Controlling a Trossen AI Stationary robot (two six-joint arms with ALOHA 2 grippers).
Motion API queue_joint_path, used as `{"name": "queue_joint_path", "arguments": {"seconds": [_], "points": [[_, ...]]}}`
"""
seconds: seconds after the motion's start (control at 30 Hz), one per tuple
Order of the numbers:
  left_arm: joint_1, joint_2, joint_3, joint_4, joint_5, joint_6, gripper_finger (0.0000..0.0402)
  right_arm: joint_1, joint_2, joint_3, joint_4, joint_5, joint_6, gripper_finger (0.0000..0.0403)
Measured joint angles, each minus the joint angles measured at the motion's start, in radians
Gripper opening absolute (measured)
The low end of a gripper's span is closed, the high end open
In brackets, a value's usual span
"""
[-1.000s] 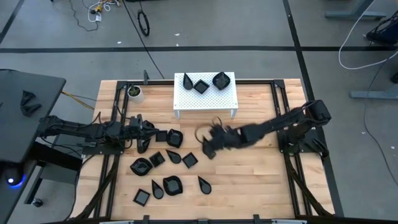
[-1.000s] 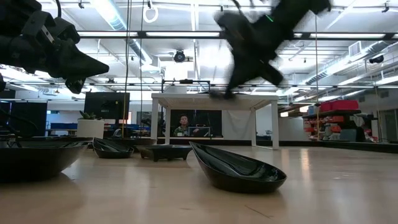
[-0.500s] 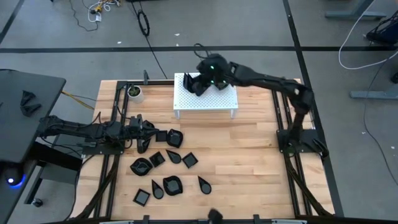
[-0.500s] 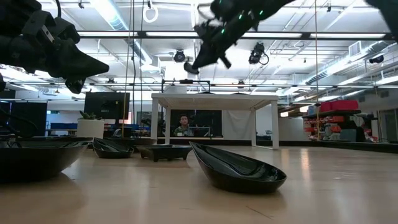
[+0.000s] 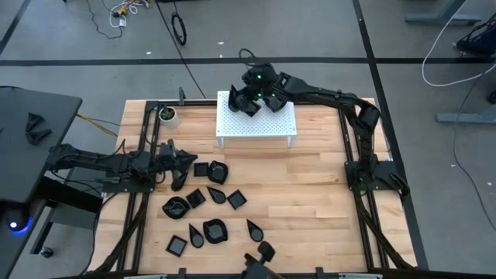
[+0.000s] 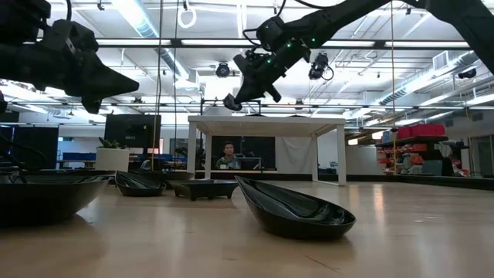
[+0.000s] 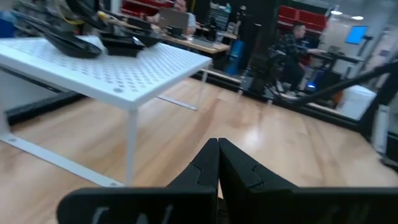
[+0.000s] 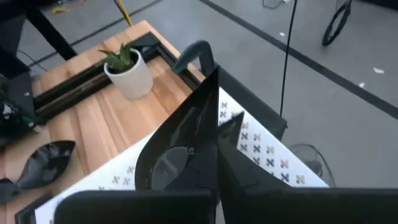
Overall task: Pick & Place Mini shaped plates
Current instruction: Stack the black drop-shaped plate on top of the other black drop-shaped plate on the shelf
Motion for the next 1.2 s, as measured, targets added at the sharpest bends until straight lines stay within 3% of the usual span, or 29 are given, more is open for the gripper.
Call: {"name": "queue_joint_path", "arguments": {"seconds": [0.17, 0.63, 0.8, 1.03, 1.2], "points": [[0.000, 0.000, 0.000, 0.020, -0.048, 0.009, 0.0007, 0.000, 0.017, 0.002, 0.041, -0.001, 0.000, 0.0006], [0.000, 0.000, 0.000, 0.025, -0.003, -0.019, 0.0007, 0.000, 0.048, 0.000, 0.046, 0.020, 0.008, 0.0014], [0.000, 0.000, 0.000, 0.025, 0.007, -0.020, 0.0007, 0.002, 0.048, 0.000, 0.043, 0.081, 0.008, 0.0058], [0.000, 0.000, 0.000, 0.025, 0.007, -0.025, 0.0007, 0.007, 0.047, 0.000, 0.050, 0.078, -0.016, 0.0139], [0.000, 0.000, 0.000, 0.025, 0.025, -0.027, 0.0007, 0.046, 0.009, -0.001, 0.093, 0.074, -0.083, 0.0161]]}}
